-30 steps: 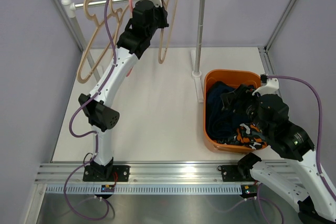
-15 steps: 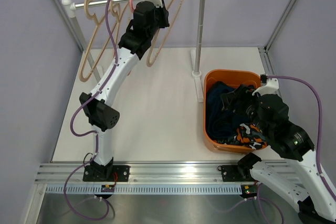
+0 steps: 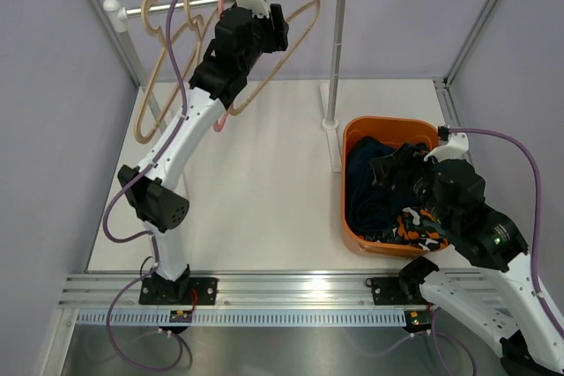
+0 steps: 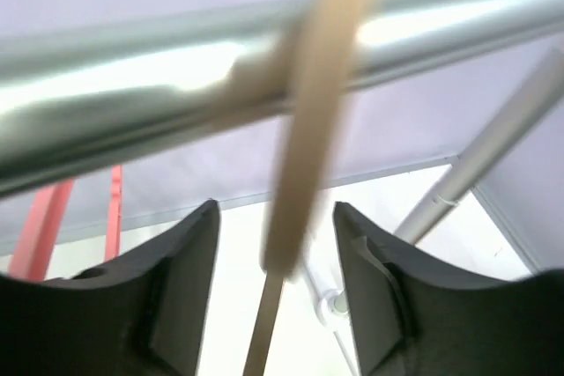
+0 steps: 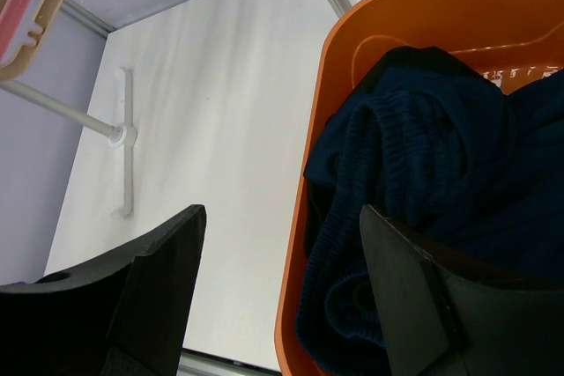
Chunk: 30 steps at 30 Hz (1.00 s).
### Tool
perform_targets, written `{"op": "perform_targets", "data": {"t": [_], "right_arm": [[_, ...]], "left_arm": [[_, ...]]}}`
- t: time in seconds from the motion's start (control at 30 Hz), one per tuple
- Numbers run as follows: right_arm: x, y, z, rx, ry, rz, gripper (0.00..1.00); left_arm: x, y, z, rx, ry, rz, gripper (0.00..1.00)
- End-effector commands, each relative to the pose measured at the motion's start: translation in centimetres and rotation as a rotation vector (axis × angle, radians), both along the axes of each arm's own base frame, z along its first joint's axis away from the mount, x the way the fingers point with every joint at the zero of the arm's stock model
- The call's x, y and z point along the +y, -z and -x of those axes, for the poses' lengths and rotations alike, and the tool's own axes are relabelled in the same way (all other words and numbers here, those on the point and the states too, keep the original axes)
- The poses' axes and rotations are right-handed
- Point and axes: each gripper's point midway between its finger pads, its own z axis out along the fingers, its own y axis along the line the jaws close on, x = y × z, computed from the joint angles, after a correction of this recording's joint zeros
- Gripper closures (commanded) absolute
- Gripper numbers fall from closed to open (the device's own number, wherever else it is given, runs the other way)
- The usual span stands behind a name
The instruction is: Remove the shorts from the hanger
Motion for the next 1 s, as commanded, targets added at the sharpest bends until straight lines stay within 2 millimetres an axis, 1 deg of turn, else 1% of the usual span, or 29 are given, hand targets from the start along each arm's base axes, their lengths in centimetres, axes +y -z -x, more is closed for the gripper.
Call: {"op": "perform_targets", "data": {"t": [0.0,0.03,0.07,0.1,0.17,0.2,0.23,0.27,0.3,0.33,0.37,0.4,0.43,0.47,0.5,0.53,0.57,0.6,0.63,0.67,0.7,0.73,0.77,0.8,0.87,0.9,0.93,0.97], "right_arm": [[-0.1,-0.8,0.3,-0.028,-0.005,-0.013,0.20],[-0.3,-1.1,0.4,-0.037,-0.005,-0.015,0.19],[-0.2,-1.4,0.5,-0.051,-0.012,-0.021,0.17],[-0.2,-1.7,0.6,-0.060,-0.017,-0.026,0.13],[-0.3,-2.4,0.8,-0.084,-0.023,-0.036,0.07],[-0.2,-2.6,0.9,-0.092,-0.028,-0.039,0.02],[-0.3,-2.9,1.0,-0.099,-0.025,-0.043,0.01],[-0.4,-3.0,1.0,-0.098,-0.024,-0.038,0.01],[-0.5,-3.0,1.0,-0.099,-0.022,-0.033,0.01],[-0.6,-3.3,1.0,-0.102,-0.019,-0.035,0.01],[-0.6,-3.3,1.0,-0.099,-0.017,-0.031,0.01],[-0.6,-3.3,1.0,-0.099,-0.017,-0.029,0.01],[-0.7,-3.4,1.0,-0.101,-0.014,-0.028,0.01],[-0.8,-3.4,1.0,-0.104,-0.008,-0.030,0.00],[-0.8,-3.4,0.9,-0.105,-0.005,-0.029,0.00],[-0.7,-3.2,0.9,-0.101,-0.009,-0.026,0.01],[-0.6,-3.2,0.8,-0.104,-0.017,-0.024,0.00],[-0.5,-3.1,0.8,-0.099,-0.025,-0.018,0.01],[-0.4,-3.0,0.7,-0.095,-0.026,-0.011,0.01],[-0.4,-2.7,0.6,-0.085,-0.020,-0.004,0.01],[-0.4,-2.8,0.6,-0.087,-0.020,-0.004,0.01],[-0.3,-2.5,0.5,-0.086,-0.025,0.003,0.00],[-0.3,-2.7,0.5,-0.099,-0.028,-0.002,0.00],[-0.2,-2.7,0.4,-0.106,-0.036,0.007,0.01],[-0.2,-2.4,0.3,-0.114,-0.038,0.011,0.00],[-0.3,-2.4,0.3,-0.116,-0.031,0.013,0.00],[-0.5,-2.4,0.2,-0.118,-0.016,0.017,0.01],[-0.6,-2.4,0.1,-0.121,-0.011,0.015,0.01]], "left_arm": [[0.4,-8.1,5.3,-0.169,0.068,0.067,0.38],[0.2,-8.0,6.0,-0.165,0.082,0.059,0.35],[-0.3,-8.0,7.1,-0.163,0.099,0.041,0.27],[0.1,-9.2,8.5,-0.182,0.107,0.042,0.24],[0.1,-8.9,10.0,-0.162,0.123,0.012,0.19],[-0.2,-9.1,11.1,-0.159,0.147,0.009,0.14],[0.1,-9.9,12.3,-0.165,0.164,0.012,0.13],[-0.1,-9.2,13.4,-0.129,0.187,0.000,0.12],[0.0,-9.1,14.2,-0.115,0.205,-0.001,0.10],[0.6,-10.0,16.0,-0.122,0.223,0.019,0.10],[0.7,-8.0,16.6,-0.069,0.226,0.000,0.09],[0.2,-7.3,18.0,-0.054,0.251,0.006,0.09],[0.2,-6.6,19.1,-0.048,0.265,0.006,0.06],[1.4,-8.2,22.0,-0.095,0.263,0.048,0.01],[1.0,-4.4,22.4,-0.036,0.262,0.013,0.01],[1.5,-3.7,23.5,-0.031,0.266,0.018,0.01],[2.9,-4.2,25.5,-0.045,0.265,0.053,0.01],[3.2,-2.0,26.0,-0.006,0.264,0.033,0.01],[3.7,-1.6,26.8,0.003,0.267,0.036,0.01],[5.1,-1.6,28.3,0.003,0.273,0.045,0.01],[5.7,-1.0,28.8,0.014,0.271,0.038,0.01],[6.2,0.2,29.1,0.036,0.262,0.019,0.01],[7.0,1.2,29.5,0.057,0.247,-0.003,0.01],[8.0,1.1,30.2,0.049,0.243,0.000,0.01],[8.8,2.9,30.8,0.084,0.240,-0.041,0.01],[9.2,3.1,31.2,0.083,0.244,-0.044,0.01],[9.4,4.2,31.3,0.098,0.246,-0.066,0.01],[9.6,4.4,31.4,0.099,0.244,-0.067,0.01]]}}
